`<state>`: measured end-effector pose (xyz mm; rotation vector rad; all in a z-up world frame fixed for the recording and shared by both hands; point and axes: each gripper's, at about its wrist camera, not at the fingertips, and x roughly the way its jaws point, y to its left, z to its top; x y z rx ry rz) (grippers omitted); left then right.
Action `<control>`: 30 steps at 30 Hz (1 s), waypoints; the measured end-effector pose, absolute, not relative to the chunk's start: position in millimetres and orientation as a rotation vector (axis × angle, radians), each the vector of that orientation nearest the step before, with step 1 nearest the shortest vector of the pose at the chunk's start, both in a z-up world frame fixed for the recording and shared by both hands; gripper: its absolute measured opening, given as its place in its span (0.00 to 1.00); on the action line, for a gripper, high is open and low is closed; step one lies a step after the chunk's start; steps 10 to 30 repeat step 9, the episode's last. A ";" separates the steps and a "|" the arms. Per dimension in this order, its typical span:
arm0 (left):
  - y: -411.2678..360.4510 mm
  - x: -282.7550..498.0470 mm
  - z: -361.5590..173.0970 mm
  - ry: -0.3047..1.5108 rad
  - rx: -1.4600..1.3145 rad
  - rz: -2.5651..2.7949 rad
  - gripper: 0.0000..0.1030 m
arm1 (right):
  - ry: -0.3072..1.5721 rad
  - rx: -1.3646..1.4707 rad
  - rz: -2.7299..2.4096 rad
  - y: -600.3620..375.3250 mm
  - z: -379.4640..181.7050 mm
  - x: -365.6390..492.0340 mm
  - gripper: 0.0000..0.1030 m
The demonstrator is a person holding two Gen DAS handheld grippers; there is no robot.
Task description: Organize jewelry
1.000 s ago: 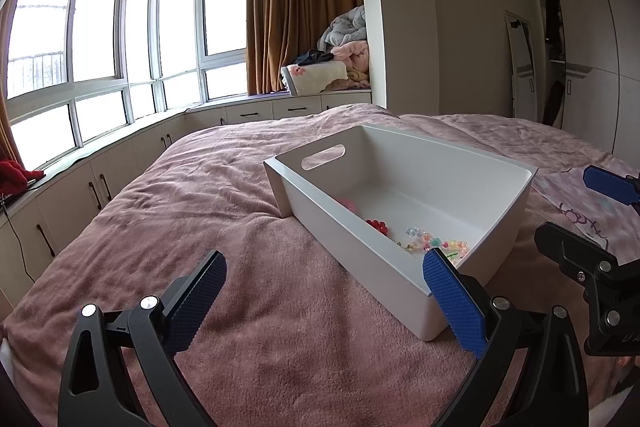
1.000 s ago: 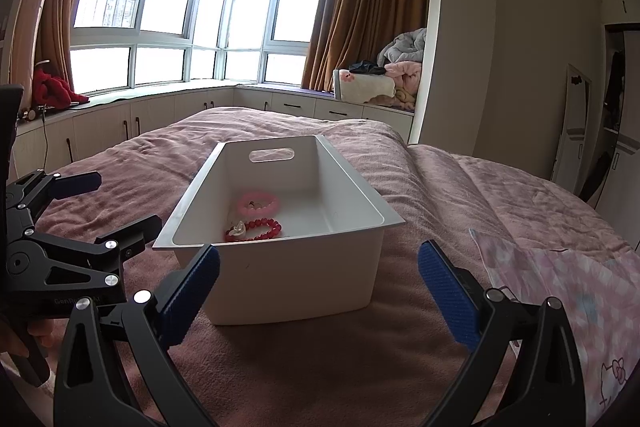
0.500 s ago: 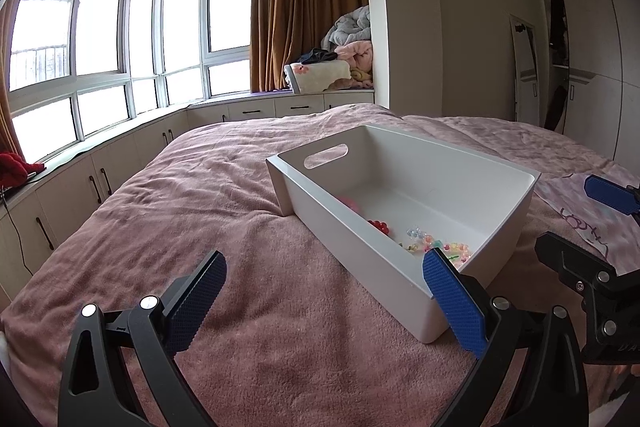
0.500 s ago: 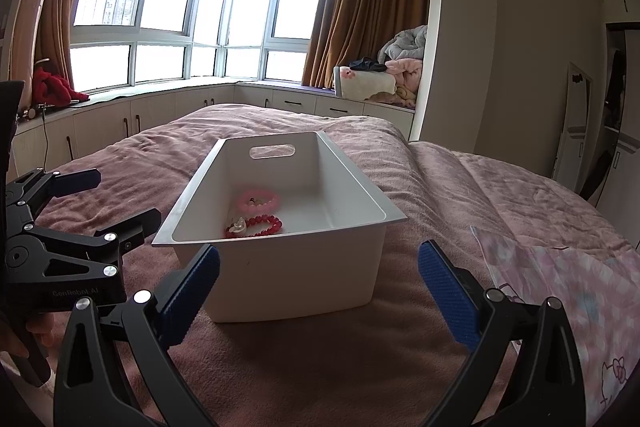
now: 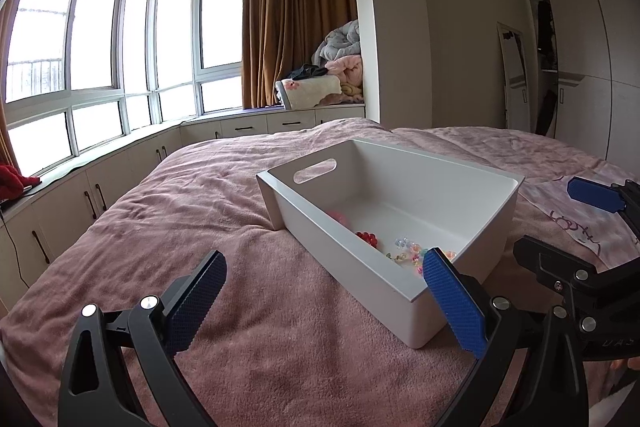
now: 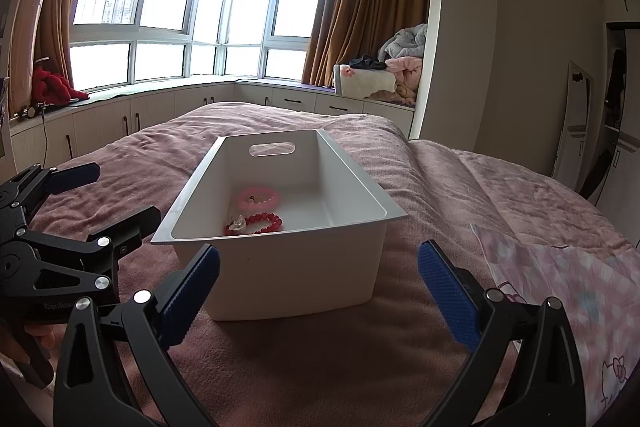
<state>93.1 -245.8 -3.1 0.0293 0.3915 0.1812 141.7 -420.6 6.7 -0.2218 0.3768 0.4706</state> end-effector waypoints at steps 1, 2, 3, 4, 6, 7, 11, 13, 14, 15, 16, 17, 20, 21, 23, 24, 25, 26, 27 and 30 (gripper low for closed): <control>-245.4 93.3 -3.1 0.393 0.023 0.182 0.96 | 0.379 -0.223 0.471 -420.6 6.8 141.9 0.95; -244.4 94.2 -3.2 0.398 0.020 0.183 0.96 | 0.379 -0.224 0.471 -420.5 6.6 141.6 0.95; -244.6 95.4 -3.3 0.405 0.020 0.187 0.97 | 0.379 -0.224 0.471 -419.9 6.3 141.2 0.95; -243.6 96.2 -3.6 0.410 0.019 0.187 0.97 | 0.379 -0.224 0.471 -419.8 6.3 141.2 0.95; -243.9 95.3 -3.3 0.405 0.018 0.184 0.97 | 0.380 -0.224 0.471 -419.7 6.2 141.1 0.95; -244.3 95.0 -3.2 0.402 0.020 0.183 0.96 | 0.380 -0.225 0.471 -419.5 6.2 141.1 0.95; -245.7 95.9 -3.5 0.407 0.030 0.182 0.97 | 0.383 -0.225 0.473 -419.4 6.1 141.3 0.95; -245.7 95.9 -3.5 0.407 0.030 0.182 0.97 | 0.383 -0.225 0.473 -419.4 6.1 141.3 0.95; -245.7 95.9 -3.5 0.407 0.030 0.182 0.97 | 0.383 -0.225 0.473 -419.4 6.1 141.3 0.95; -245.7 95.9 -3.5 0.407 0.030 0.182 0.97 | 0.383 -0.225 0.473 -419.4 6.1 141.3 0.95; -245.7 95.9 -3.5 0.407 0.030 0.182 0.97 | 0.383 -0.225 0.473 -419.4 6.1 141.3 0.95; -245.7 95.9 -3.5 0.407 0.030 0.182 0.97 | 0.383 -0.225 0.473 -419.4 6.1 141.3 0.95; -245.7 95.9 -3.5 0.407 0.030 0.182 0.97 | 0.383 -0.225 0.473 -419.4 6.1 141.3 0.95; -245.7 95.9 -3.5 0.407 0.030 0.182 0.97 | 0.383 -0.225 0.473 -419.4 6.1 141.3 0.95; -245.7 95.9 -3.5 0.407 0.030 0.182 0.97 | 0.383 -0.225 0.473 -419.4 6.1 141.3 0.95; -245.7 95.9 -3.5 0.407 0.030 0.182 0.97 | 0.383 -0.225 0.473 -419.4 6.1 141.3 0.95; -245.7 95.9 -3.5 0.407 0.030 0.182 0.97 | 0.383 -0.225 0.473 -419.4 6.1 141.3 0.95; -245.7 95.9 -3.5 0.407 0.030 0.182 0.97 | 0.383 -0.225 0.473 -419.4 6.1 141.3 0.95; -245.7 95.9 -3.5 0.407 0.030 0.182 0.97 | 0.383 -0.225 0.473 -419.4 6.1 141.3 0.95; -245.7 95.9 -3.5 0.407 0.030 0.182 0.97 | 0.383 -0.225 0.473 -419.4 6.1 141.3 0.95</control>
